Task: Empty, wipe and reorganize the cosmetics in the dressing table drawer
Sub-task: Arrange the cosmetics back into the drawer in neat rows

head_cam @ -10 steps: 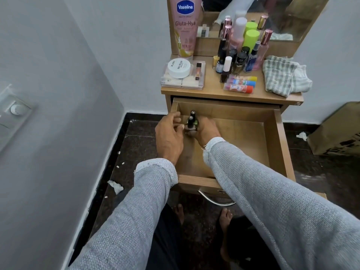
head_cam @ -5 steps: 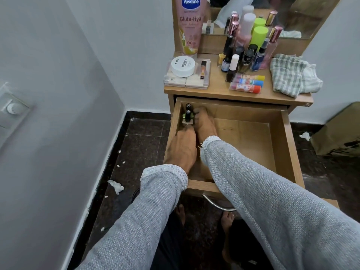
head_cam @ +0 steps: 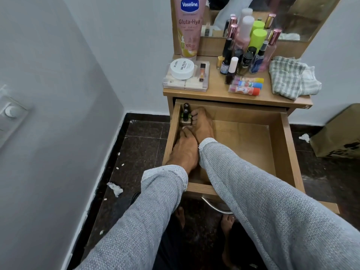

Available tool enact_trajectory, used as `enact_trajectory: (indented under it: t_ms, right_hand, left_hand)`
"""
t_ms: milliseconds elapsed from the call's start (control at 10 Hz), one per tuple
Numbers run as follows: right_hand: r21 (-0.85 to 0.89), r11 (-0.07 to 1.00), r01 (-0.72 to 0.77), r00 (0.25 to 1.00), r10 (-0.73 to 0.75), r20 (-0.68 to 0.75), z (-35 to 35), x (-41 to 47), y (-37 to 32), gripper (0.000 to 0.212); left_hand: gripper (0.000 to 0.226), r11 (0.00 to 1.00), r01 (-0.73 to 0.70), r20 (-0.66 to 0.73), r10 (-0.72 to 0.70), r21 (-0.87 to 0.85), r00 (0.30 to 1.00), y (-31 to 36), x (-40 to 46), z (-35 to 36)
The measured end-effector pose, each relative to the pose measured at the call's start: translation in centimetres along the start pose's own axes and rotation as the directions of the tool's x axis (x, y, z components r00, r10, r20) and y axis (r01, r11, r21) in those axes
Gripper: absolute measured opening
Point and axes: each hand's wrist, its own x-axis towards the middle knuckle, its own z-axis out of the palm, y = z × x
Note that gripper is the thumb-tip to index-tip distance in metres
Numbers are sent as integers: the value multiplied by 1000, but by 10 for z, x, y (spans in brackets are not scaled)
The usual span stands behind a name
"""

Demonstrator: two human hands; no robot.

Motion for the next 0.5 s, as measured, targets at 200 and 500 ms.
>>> enact_trajectory:
  t_ms: [200,500]
  right_hand:
    - [-64,996,57,995,-62,-75,-5,-8,-4,12]
    - [131,990,51,996,-41,-79,-44,-22,-7,27]
  left_hand:
    - [78,1000,3,11,-3,7,1000,-2,1,1]
    - [62,984,-147,-200,125,-101,972,-6,-3,0]
